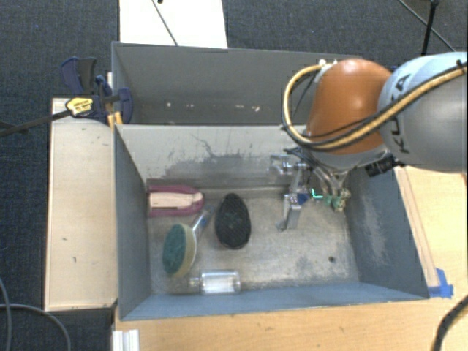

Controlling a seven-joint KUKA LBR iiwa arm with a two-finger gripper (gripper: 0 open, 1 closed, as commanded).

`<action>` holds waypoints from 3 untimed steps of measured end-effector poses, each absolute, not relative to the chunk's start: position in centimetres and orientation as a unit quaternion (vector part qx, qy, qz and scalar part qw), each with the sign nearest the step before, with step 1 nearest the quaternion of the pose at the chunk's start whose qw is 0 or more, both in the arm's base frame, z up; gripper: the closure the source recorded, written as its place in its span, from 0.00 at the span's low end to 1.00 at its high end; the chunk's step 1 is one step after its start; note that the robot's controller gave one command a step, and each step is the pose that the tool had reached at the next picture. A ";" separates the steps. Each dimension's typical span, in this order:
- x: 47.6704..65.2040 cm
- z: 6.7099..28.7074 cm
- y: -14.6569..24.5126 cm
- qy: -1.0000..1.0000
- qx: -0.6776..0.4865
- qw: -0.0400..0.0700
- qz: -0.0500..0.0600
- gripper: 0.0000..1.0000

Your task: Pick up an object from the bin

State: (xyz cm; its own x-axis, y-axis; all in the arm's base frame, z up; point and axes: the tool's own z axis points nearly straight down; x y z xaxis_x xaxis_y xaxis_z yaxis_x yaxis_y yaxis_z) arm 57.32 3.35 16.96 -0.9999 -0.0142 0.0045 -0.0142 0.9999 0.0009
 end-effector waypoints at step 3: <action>56.4 9.1 -15.3 -0.994 0.110 -0.003 0.001 0.00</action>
Offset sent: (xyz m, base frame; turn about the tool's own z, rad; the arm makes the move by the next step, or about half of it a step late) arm 0.0130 -0.0636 -0.0974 -0.0262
